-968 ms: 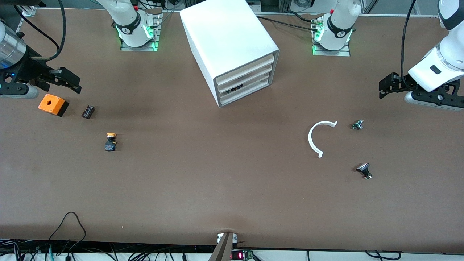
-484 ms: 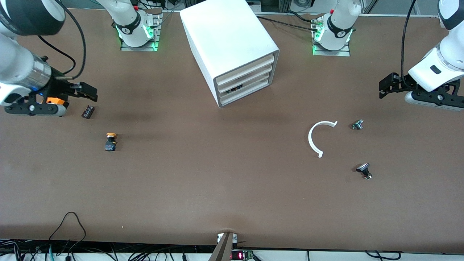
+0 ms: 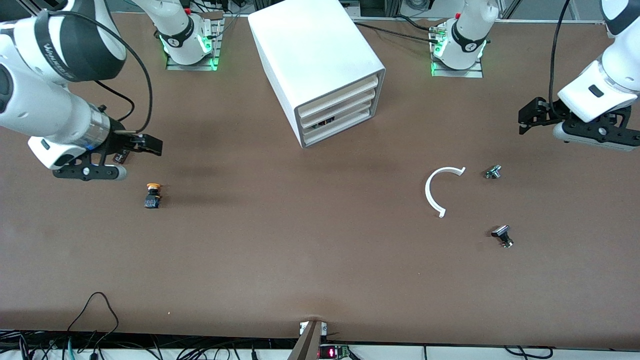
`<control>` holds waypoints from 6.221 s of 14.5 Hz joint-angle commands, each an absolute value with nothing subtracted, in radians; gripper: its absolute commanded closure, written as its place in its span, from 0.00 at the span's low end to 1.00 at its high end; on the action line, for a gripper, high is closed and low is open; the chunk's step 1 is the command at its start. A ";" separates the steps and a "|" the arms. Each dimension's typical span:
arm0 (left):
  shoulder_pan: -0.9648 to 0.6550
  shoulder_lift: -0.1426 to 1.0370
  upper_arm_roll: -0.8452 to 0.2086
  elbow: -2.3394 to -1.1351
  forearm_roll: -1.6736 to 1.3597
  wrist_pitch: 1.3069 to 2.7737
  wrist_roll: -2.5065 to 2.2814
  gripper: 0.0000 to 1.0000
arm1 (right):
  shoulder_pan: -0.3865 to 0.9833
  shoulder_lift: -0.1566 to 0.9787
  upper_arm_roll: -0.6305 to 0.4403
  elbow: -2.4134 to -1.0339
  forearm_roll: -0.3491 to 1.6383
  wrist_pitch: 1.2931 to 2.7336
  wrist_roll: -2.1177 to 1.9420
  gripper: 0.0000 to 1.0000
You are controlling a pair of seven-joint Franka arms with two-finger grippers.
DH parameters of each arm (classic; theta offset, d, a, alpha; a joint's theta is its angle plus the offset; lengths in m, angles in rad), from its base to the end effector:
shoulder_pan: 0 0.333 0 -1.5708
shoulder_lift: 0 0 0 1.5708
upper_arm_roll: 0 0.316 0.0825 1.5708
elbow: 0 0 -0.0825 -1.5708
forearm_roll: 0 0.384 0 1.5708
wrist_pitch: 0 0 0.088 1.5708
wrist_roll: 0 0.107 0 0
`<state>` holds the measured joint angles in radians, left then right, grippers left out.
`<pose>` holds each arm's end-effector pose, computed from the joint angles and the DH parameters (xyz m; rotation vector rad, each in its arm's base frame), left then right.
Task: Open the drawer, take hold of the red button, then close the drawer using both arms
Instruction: 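Move both grippers from rest toward the white drawer cabinet, then grasp the drawer handle with the left gripper while the right gripper approaches, then pull the drawer out of the cabinet with the left gripper, then grasp the red button with the right gripper while the left gripper withdraws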
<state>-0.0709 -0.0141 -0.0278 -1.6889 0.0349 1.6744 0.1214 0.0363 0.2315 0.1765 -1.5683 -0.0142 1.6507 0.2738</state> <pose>0.5541 -0.0516 0.5853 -3.0871 0.3468 0.0013 0.6044 0.1194 0.4979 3.1223 -0.0945 -0.2310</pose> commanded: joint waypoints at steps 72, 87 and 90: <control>0.034 0.402 -0.255 -1.933 -0.850 1.847 0.541 0.01 | 0.696 0.755 0.183 -1.074 0.074 1.927 1.925 0.01; 0.029 0.350 -0.265 -1.368 -0.005 1.407 -0.158 0.01 | 0.778 0.746 0.179 -1.223 0.025 1.947 1.979 0.06; 0.060 0.350 -0.262 -1.249 0.015 1.408 -0.161 0.01 | 0.787 0.746 0.179 -1.233 0.005 1.957 1.979 0.56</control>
